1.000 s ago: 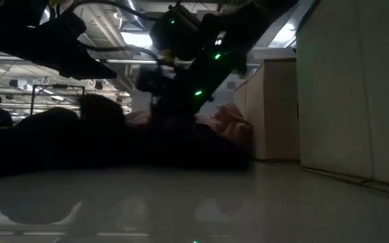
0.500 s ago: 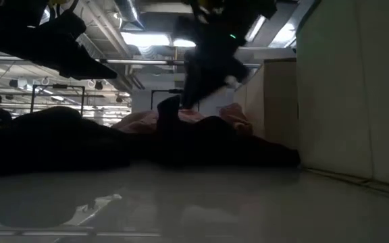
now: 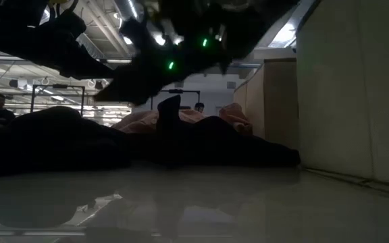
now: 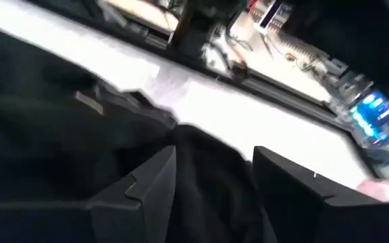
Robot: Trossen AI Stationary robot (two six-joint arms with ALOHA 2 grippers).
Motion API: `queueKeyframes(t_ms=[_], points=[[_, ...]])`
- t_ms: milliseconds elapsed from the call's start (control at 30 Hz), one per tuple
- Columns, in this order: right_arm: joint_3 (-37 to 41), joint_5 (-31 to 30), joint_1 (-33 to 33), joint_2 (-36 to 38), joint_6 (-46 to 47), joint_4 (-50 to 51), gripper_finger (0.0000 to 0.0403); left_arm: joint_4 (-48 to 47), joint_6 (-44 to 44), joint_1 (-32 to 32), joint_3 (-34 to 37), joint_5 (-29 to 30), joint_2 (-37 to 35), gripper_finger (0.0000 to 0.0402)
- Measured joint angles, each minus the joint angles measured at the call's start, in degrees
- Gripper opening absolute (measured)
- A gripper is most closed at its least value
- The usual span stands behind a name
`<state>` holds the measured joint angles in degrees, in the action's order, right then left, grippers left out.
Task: Sort clothes
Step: Put the black sock into the bottom laundry organizer
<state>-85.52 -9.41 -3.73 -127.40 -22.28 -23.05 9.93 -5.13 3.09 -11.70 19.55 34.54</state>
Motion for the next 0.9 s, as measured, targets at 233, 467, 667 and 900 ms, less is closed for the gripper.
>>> queueKeyframes(t_ms=[233,467,667,900], points=[[-3.2,0.0,0.0,-8.2,1.0,-2.8,0.02,0.4,-0.1,0.0,0.0,0.0,0.0,0.0005],[-8.2,1.1,0.4,-8.8,-3.0,17.3,0.02,0.4,0.2,0.0,0.0,0.0,0.1,0.0005],[-14.4,0.8,-0.1,-5.5,-9.2,45.2,0.02,-0.1,0.2,0.0,0.0,0.0,0.1,0.0005],[-24.1,-1.1,-1.7,-3.1,-9.7,72.9,0.02,-0.4,0.2,0.0,0.0,0.0,0.1,0.0005]])
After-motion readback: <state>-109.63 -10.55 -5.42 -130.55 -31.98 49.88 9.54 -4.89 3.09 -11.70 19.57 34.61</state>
